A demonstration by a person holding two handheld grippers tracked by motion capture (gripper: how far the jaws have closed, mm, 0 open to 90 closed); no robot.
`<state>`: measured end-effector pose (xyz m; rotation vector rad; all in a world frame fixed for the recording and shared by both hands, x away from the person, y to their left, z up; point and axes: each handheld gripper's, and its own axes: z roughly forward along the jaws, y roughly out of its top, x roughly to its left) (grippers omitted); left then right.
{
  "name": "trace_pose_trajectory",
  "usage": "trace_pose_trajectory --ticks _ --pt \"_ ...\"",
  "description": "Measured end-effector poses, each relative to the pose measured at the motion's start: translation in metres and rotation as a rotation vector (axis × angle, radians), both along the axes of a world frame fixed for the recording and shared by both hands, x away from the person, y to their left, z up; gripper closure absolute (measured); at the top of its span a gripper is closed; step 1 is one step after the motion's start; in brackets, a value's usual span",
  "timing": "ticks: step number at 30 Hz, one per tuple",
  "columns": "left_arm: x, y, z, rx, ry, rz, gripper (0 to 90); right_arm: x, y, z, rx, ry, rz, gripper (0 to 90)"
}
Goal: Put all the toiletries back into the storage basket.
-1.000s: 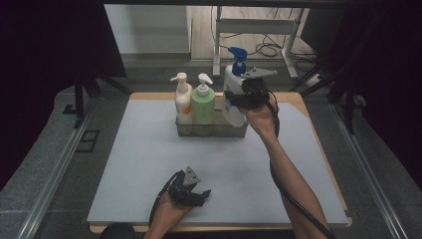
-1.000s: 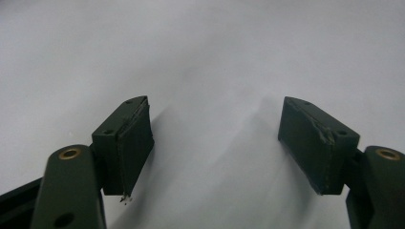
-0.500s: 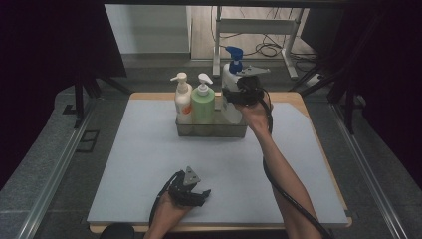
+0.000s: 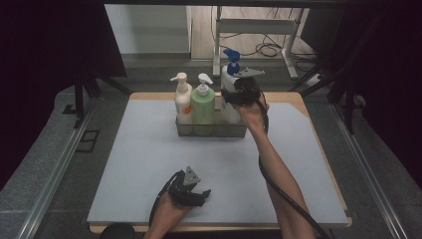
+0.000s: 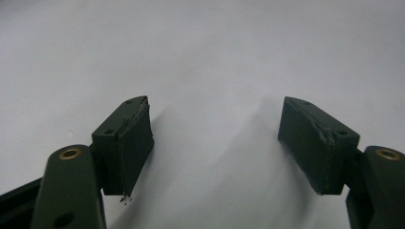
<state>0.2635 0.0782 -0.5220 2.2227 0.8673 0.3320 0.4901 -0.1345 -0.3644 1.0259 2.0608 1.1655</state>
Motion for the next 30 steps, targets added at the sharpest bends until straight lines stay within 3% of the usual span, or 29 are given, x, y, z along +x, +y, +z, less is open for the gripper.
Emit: trace_pose_trajectory --ticks 30 --pt "0.0 0.0 0.0 0.001 0.002 0.0 26.6 -0.002 0.003 -0.039 -0.003 0.068 0.003 37.4"
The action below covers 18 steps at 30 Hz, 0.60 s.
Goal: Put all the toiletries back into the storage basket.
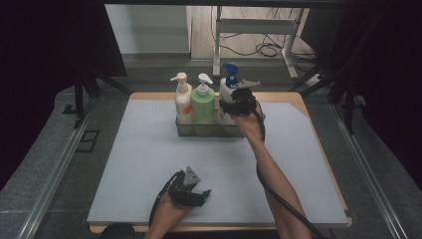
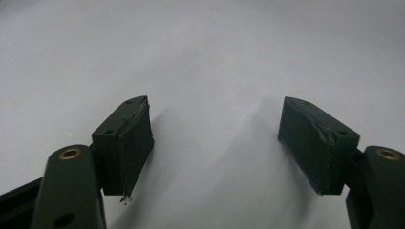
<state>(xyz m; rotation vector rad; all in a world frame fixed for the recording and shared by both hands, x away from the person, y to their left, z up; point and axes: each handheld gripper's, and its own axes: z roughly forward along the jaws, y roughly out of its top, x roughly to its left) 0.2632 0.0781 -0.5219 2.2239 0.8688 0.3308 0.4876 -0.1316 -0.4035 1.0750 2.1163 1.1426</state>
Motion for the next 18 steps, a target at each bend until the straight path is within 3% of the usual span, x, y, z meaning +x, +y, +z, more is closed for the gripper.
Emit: trace_pose_trajectory --ticks 12,18 --pt "0.0 0.0 0.0 0.0 0.0 0.0 26.6 0.0 0.003 -0.014 -0.025 0.014 0.002 37.6" --pt "0.0 0.0 0.0 -0.002 0.0 0.001 26.6 0.001 0.0 -0.017 -0.004 0.026 -0.005 37.4"
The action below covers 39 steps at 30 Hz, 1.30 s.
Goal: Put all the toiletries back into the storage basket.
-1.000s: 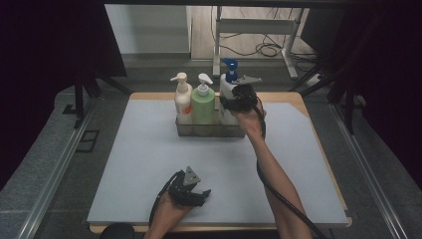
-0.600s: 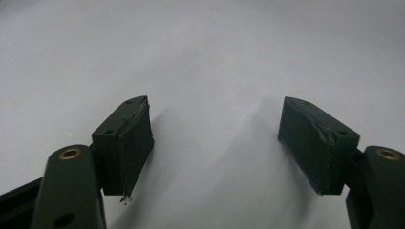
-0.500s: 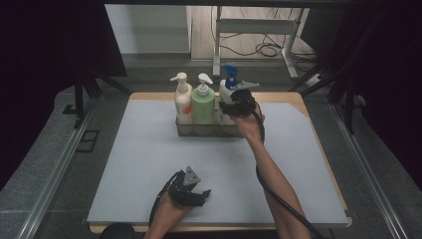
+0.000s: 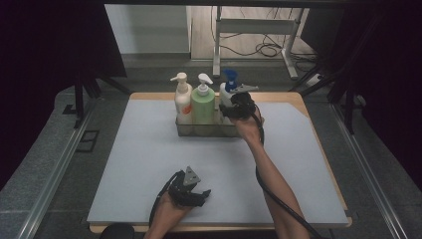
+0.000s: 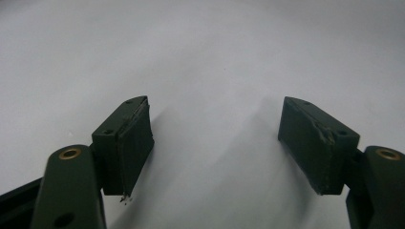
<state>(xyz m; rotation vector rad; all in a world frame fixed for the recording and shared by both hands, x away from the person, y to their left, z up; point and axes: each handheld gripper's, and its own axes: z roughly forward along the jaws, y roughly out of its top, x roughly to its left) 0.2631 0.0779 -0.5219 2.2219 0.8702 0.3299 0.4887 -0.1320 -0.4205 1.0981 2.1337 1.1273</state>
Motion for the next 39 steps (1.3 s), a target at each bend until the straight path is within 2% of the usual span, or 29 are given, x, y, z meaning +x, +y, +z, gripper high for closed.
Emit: trace_pose_trajectory --ticks 9,14,17,21,28,39 --pt "0.0 0.0 0.0 0.002 0.0 -0.001 26.6 0.005 -0.005 0.001 0.034 0.055 -0.014 35.9" --pt "0.0 0.0 0.0 0.002 0.0 -0.001 26.6 0.007 -0.005 0.001 0.056 0.084 -0.012 29.2" --pt "0.0 0.0 0.0 0.002 0.0 -0.001 26.6 0.007 -0.003 0.001 0.059 0.084 -0.005 25.8" --pt "0.0 0.0 0.0 0.002 0.0 -0.001 26.6 0.008 -0.002 0.002 0.067 0.066 0.0 14.1" --pt "0.0 0.0 0.0 0.001 -0.001 -0.001 26.6 0.003 -0.006 0.008 0.071 0.047 0.041 11.9" --pt "0.0 0.0 0.0 0.002 0.0 -0.001 26.6 -0.014 -0.02 0.016 0.049 0.06 0.081 11.9"
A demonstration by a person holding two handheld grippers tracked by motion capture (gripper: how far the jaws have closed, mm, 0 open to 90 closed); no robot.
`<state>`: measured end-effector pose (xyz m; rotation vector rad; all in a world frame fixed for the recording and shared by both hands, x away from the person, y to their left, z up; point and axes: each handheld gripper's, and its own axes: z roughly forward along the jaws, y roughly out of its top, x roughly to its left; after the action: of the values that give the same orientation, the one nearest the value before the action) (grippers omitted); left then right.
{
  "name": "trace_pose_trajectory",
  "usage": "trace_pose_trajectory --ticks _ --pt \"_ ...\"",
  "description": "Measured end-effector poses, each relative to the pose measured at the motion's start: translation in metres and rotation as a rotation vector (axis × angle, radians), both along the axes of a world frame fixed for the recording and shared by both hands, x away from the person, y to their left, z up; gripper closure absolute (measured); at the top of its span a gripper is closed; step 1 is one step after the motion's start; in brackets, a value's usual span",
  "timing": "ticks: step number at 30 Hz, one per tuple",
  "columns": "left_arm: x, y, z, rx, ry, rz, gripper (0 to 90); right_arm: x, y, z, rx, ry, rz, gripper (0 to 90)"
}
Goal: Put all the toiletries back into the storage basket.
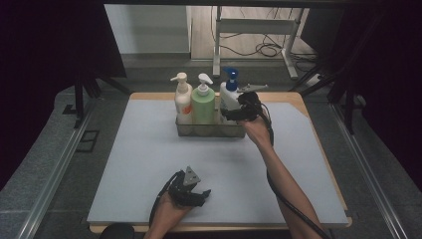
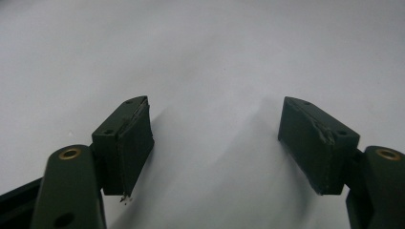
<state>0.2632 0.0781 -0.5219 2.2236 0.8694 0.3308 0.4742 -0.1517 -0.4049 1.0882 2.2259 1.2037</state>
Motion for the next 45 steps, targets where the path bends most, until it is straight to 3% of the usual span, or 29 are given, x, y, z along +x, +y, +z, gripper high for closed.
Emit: trace_pose_trajectory --ticks 14,27,31,35,39,45 --pt "0.0 0.0 0.0 -0.001 0.0 0.0 26.6 -0.022 -0.021 -0.005 -0.008 0.027 0.067 14.4" --pt "0.0 0.0 0.0 -0.002 -0.003 0.0 26.6 -0.021 -0.046 -0.009 0.003 0.055 0.001 25.7" --pt "0.0 0.0 0.0 -0.003 -0.003 0.0 26.6 -0.017 -0.052 -0.011 0.004 0.056 -0.027 36.5" --pt "0.0 0.0 0.0 -0.003 -0.003 0.0 26.6 -0.012 -0.058 -0.013 0.008 0.073 -0.055 53.6" --pt "0.0 0.0 0.0 -0.003 -0.002 0.001 26.6 -0.007 -0.058 -0.017 0.012 0.09 -0.058 69.8" --pt "0.0 0.0 0.0 -0.006 -0.002 0.002 26.6 0.002 -0.054 -0.027 -0.003 0.102 -0.065 86.9"
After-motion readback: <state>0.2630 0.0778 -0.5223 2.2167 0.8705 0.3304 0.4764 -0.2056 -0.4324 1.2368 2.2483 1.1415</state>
